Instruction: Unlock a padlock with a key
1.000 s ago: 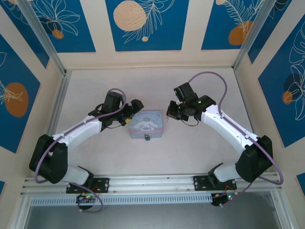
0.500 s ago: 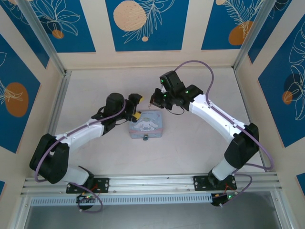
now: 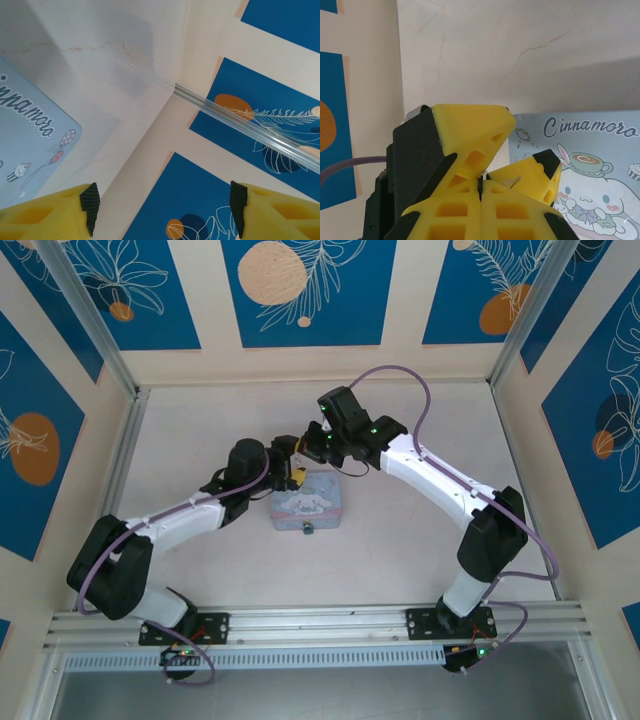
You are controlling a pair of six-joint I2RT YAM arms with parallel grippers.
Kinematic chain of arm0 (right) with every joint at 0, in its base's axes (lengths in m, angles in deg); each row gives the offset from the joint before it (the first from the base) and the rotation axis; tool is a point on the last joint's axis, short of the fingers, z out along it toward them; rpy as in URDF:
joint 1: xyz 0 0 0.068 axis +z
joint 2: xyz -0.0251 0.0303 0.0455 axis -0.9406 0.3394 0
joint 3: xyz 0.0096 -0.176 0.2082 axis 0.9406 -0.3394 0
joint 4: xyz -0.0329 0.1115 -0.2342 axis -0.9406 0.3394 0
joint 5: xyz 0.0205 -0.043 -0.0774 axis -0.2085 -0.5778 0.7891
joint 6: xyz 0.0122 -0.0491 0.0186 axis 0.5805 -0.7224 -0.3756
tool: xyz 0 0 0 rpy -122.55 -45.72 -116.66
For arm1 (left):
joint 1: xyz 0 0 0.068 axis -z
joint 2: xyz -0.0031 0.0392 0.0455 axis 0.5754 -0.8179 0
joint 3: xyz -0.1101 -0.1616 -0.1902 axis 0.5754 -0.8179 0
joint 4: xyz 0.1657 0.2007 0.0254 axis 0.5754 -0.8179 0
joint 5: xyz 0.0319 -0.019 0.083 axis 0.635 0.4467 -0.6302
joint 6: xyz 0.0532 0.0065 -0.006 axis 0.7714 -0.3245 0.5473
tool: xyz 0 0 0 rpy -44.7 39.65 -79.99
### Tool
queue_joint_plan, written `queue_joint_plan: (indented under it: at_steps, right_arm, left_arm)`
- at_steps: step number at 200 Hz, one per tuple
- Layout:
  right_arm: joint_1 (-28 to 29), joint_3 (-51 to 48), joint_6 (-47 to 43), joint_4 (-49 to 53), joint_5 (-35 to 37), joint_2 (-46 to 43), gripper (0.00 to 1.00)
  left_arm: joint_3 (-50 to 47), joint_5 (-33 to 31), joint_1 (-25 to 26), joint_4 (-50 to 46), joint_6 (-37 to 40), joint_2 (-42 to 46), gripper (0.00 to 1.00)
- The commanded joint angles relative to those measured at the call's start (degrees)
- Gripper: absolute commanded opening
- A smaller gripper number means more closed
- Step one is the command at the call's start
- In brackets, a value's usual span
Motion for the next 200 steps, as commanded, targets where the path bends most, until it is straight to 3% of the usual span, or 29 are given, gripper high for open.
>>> queue_joint_plan:
  at_steps: [1,19,49,72,108,124,136,140,155,162,175,200]
  right_arm:
    - [0.5,1.6,1.2,-0.8,-0.5,0.8,0.00]
    - [0.6,0.4,1.4,-0.9,-0.1,0.4,0.00]
    - [0.1,-2.0,1.5,-1.3,0.3,-0.6,0.00]
    - [-0.3,-3.5,1.4,-1.4,0.8,-1.4,0.00]
    - [-2.1,-5.8,-0.3,-0.3,2.2,-2.4,0.00]
    - [-4.2,-6.5,-1.6,0.9,2.1,-2.0,0.04]
    - [-5.9,-6.9,-2.3,2.6,2.0,-1.3,0.13]
    - [-6.3,-7.3,-2.8,2.7,2.1,-1.2,0.18]
    - [-7.7,-10.3,-3.3,3.0,2.7,-1.7,0.53]
    - [-8.2,-12.0,-3.5,2.7,2.7,-2.1,0.62]
    - [-9.1,-15.4,-3.6,2.0,2.0,-2.9,0.69]
    - [-9.3,-20.4,-3.6,-0.4,-0.3,-2.9,0.72]
  left_arm:
    - [-1.3,-1.9,0.8,3.5,-1.7,0.0,0.65]
    - [-1.8,-2.5,0.8,3.8,-1.9,0.4,0.54]
    - [-2.0,-2.6,0.8,3.8,-1.8,0.4,0.46]
    - [-2.1,-2.5,0.8,3.2,-0.6,0.4,0.31]
    - [2.1,-2.0,0.0,-6.4,12.7,2.2,0.28]
    - [5.4,-0.4,-1.8,-13.5,20.6,2.7,0.38]
    - [7.1,-0.2,-2.9,-18.0,25.5,3.2,0.54]
    - [7.3,-0.2,-3.3,-19.2,26.9,3.5,0.61]
    - [7.9,0.4,-4.9,-23.3,31.3,4.5,0.78]
    - [7.9,0.8,-5.8,-24.6,33.0,4.9,0.84]
    - [7.9,2.1,-7.6,-26.8,35.7,5.5,0.90]
    - [9.4,4.2,-9.9,-30.9,41.0,5.5,1.00]
